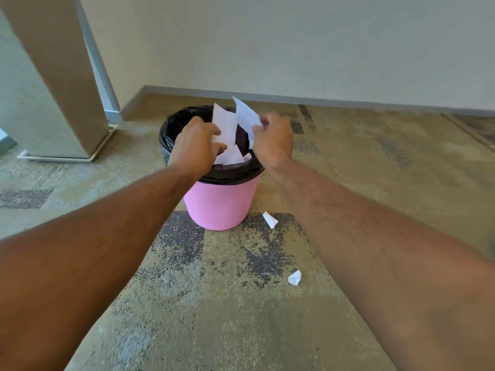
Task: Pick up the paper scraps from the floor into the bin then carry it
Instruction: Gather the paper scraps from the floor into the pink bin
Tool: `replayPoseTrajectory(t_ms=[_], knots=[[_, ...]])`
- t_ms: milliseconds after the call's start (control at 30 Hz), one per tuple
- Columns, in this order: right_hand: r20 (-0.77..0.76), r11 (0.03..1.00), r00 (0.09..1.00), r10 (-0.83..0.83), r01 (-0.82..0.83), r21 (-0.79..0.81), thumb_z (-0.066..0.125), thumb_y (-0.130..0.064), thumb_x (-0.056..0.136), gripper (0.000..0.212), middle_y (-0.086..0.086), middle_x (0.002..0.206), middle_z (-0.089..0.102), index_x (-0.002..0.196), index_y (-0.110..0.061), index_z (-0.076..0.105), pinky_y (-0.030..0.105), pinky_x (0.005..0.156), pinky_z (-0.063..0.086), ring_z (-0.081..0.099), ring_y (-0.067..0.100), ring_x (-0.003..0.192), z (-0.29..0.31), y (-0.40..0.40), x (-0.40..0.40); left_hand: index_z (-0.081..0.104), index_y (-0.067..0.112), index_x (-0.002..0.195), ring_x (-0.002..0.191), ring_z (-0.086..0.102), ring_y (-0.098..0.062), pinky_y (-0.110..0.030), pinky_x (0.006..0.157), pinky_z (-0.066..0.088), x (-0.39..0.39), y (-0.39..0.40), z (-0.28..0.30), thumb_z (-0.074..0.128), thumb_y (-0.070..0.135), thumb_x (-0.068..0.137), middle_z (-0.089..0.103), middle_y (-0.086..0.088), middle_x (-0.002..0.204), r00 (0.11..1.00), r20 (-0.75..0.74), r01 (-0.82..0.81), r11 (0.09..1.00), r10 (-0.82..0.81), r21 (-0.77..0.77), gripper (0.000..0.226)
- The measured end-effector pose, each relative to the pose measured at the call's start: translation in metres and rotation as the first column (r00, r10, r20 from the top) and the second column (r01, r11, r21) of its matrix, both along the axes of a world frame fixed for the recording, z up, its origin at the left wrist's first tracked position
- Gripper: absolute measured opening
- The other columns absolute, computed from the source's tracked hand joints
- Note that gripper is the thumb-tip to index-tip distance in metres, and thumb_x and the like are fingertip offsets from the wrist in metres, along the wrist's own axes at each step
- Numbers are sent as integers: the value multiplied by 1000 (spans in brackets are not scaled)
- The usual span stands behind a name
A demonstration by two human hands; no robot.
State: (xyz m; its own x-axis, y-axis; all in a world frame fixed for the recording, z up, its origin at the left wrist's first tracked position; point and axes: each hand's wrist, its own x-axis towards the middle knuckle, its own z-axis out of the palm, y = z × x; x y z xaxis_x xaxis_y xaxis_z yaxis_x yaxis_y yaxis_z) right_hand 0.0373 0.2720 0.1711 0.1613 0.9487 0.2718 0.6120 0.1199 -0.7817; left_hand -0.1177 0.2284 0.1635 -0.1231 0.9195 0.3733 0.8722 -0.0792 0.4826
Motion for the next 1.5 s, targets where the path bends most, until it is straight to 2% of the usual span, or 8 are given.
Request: replayPoseTrajectory(t_ms=[167,333,500,667,767,1033,1200,1500], knots=[[32,976,979,200,-202,78,55,-26,102,34,1,127,62,136,-20,59,36,98,49,59,18,116,-3,-8,12,63,11,132,119,53,-31,-39,101,46,0,4,-9,74,39,89,52,-14,133,1000,-26,-6,999,8,53,53],[116,985,992,55,-73,157,51,-24,104,25,-2,117,67,124,-19,65,32,88,52,61,13,103,-36,-20,64,62,16,129,123,45,-33,-45,99,38,27,-9,-18,64,32,94,49,-12,133,995,-69,-48,946,74,321,39],[300,997,952,-56,67,-28,52,-18,104,19,2,114,64,115,-11,66,26,77,53,59,13,90,-109,-53,138,64,15,120,110,47,-31,-41,86,37,80,-30,-44,59,22,95,53,-12,122,975,-193,189,872,-111,452,26],[413,974,908,-75,156,-165,58,-12,100,25,8,130,60,123,-10,67,3,65,33,52,8,91,-171,-101,189,66,8,117,96,52,-28,-42,77,45,120,-39,-107,61,14,97,56,-11,110,893,-251,437,852,-373,288,22],[426,961,901,-82,184,-206,61,-6,96,28,8,122,61,123,-10,67,24,77,54,62,19,97,-195,-122,205,63,6,122,92,55,-23,-41,78,52,135,-45,-146,62,15,97,58,-11,110,865,-222,475,877,-450,71,26],[541,941,831,-127,274,-201,64,-13,94,32,4,116,61,127,-15,65,39,83,54,57,21,102,-229,-148,224,56,20,135,115,55,-18,-34,96,48,171,-80,-213,56,35,101,52,0,127,758,-41,583,705,-651,-403,38],[627,907,762,-161,364,-209,67,-16,91,39,5,121,58,130,-20,63,39,89,49,51,23,111,-245,-167,229,46,25,145,124,44,-18,-36,105,43,188,-97,-240,57,41,99,45,0,136,700,-66,601,636,-711,-484,50],[563,921,821,-96,287,-262,62,9,85,48,6,115,56,129,-10,64,33,79,50,51,23,106,-262,-177,223,63,14,117,95,45,-13,-30,84,50,185,-91,-249,51,-12,92,52,1,103,717,-141,591,703,-682,-396,38]])
